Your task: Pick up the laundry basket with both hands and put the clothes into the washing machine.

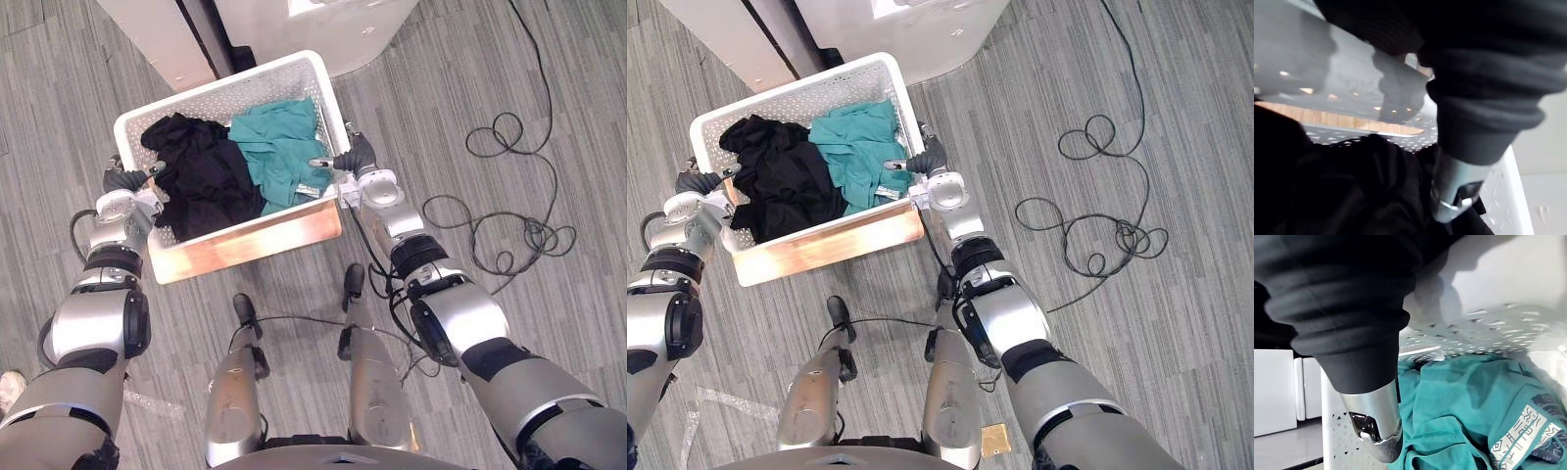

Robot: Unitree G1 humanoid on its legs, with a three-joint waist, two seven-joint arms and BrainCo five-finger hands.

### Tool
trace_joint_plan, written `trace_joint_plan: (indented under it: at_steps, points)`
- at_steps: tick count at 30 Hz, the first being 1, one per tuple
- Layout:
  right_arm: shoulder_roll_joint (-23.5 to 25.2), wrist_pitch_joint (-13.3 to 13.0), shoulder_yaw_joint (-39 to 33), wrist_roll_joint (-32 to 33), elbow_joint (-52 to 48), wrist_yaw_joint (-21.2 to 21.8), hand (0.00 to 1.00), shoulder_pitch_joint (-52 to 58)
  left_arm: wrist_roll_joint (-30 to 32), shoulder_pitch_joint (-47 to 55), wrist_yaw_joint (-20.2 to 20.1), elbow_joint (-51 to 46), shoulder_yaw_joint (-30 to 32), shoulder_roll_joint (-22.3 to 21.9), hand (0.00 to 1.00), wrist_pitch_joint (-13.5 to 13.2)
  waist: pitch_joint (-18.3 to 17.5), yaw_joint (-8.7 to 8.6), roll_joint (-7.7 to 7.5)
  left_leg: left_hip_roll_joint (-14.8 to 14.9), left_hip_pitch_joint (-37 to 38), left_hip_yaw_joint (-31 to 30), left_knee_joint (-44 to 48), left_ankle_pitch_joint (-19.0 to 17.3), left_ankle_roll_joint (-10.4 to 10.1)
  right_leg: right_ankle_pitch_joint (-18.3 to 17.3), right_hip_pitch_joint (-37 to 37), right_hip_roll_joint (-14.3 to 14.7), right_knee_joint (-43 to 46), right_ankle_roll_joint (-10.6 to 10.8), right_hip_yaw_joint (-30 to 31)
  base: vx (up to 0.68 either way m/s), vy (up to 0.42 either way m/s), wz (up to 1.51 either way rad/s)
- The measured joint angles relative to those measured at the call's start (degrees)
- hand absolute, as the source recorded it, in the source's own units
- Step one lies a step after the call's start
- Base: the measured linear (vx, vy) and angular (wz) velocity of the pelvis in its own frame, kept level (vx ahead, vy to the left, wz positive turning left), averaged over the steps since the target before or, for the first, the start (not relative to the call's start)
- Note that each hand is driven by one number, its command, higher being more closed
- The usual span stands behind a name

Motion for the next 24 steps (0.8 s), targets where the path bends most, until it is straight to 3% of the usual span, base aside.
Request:
trace_joint_plan:
  at_steps: [7, 8, 9, 10, 24]
  points:
    - [-0.1, 1.0, 1.2, -4.6, -0.4, 0.0, 0.00, 0.0, 0.1, 0.0, 0.1, 0.0, -0.9, 0.1, 0.00, 0.1, 0.0, 0.05, 0.00, 0.0, 0.3, 0.0, -1.4, 0.9, -0.2, 0.0, -0.4, 0.1, 0.1, 0.0, 0.0, 0.00, 0.000, 0.00]
    - [-0.2, 1.0, 1.2, -4.7, -0.4, 0.0, 1.00, 0.0, 0.1, 0.0, 0.1, 0.0, -1.0, 0.1, 0.00, 0.1, 0.0, 0.02, 0.00, -0.1, 0.4, 0.0, -1.9, 1.2, -0.1, 0.0, -0.4, 0.1, 0.2, 0.0, -0.1, 0.00, 0.000, 0.00]
    - [-0.2, 1.0, 1.2, -5.3, -0.4, 0.0, 1.00, 0.0, 0.3, 0.0, 0.1, 0.0, -1.0, 0.1, 0.00, 0.1, 0.0, 0.04, 0.00, -0.1, 0.3, 0.0, -1.9, 1.2, -0.1, 0.0, -0.4, 0.1, 0.2, 0.0, -0.1, 0.00, 0.000, 0.00]
    - [-0.2, 1.2, 1.2, -6.5, -0.3, 0.0, 1.00, 0.0, 0.6, 0.0, 0.1, 0.0, -1.1, -0.1, 1.00, 0.1, 0.0, 0.09, 0.00, -0.1, 0.3, 0.0, -1.9, 1.2, -0.1, 0.0, -0.4, 0.1, 0.2, 0.0, -0.1, 0.00, 0.000, 0.00]
    - [-3.7, 3.0, 2.0, -13.6, 0.4, 1.8, 1.00, 0.9, 4.5, 1.7, -1.1, -0.1, -9.0, -0.2, 1.00, 1.2, 0.0, 0.18, 0.01, 0.0, 0.5, -1.6, -1.9, 1.5, -0.1, -0.1, 0.8, -0.1, 0.2, 0.0, -1.5, 0.00, 0.007, 0.04]
